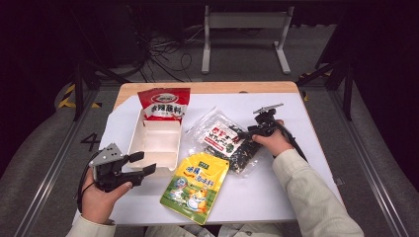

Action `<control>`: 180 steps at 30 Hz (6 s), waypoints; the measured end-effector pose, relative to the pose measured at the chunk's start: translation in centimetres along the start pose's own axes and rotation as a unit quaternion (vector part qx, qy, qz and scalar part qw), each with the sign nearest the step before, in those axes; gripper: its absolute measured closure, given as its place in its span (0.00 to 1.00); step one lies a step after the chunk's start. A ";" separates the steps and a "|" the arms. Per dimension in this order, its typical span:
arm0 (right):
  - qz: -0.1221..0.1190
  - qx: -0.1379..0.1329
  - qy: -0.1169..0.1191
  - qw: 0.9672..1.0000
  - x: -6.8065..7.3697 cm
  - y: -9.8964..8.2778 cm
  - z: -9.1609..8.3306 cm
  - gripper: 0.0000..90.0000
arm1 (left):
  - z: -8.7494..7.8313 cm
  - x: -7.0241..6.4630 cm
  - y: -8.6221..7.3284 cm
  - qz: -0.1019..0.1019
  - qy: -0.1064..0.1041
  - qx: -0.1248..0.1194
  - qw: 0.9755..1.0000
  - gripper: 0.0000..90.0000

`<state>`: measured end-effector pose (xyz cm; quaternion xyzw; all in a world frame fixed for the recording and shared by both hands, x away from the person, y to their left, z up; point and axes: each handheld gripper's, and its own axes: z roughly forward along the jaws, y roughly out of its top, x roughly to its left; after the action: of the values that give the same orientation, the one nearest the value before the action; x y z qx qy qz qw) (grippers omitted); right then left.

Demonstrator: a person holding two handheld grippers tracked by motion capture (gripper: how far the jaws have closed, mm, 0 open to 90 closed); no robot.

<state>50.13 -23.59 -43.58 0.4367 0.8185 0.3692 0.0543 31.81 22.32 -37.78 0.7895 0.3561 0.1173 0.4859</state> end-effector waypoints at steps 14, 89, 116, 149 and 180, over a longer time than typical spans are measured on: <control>0.037 0.059 0.026 0.997 -0.1 0.9 0.3 0.56 | 0.4 -0.4 0.0 0.009 -0.003 0.005 1.000 0.40; -0.121 -0.248 -0.060 0.959 9.5 -4.2 -16.3 0.95 | 11.4 -5.6 4.5 0.025 -0.141 -0.028 0.989 0.46; -0.128 -0.259 -0.043 0.956 11.1 -4.7 -14.8 0.93 | 13.6 -7.8 5.4 0.024 -0.140 -0.050 0.989 0.55; -0.138 -0.256 -0.027 0.956 11.0 -4.8 -14.6 0.67 | 9.0 -6.3 7.4 0.076 -0.148 -0.079 0.983 0.83; -0.092 -0.235 -0.022 0.968 7.8 -5.6 -15.7 0.54 | 1.2 -2.3 9.3 0.147 -0.091 -0.105 0.979 0.83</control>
<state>35.10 -28.42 -34.08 0.3426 0.7443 0.5347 0.2068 34.93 17.41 -30.09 0.7853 0.1761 0.1519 0.5737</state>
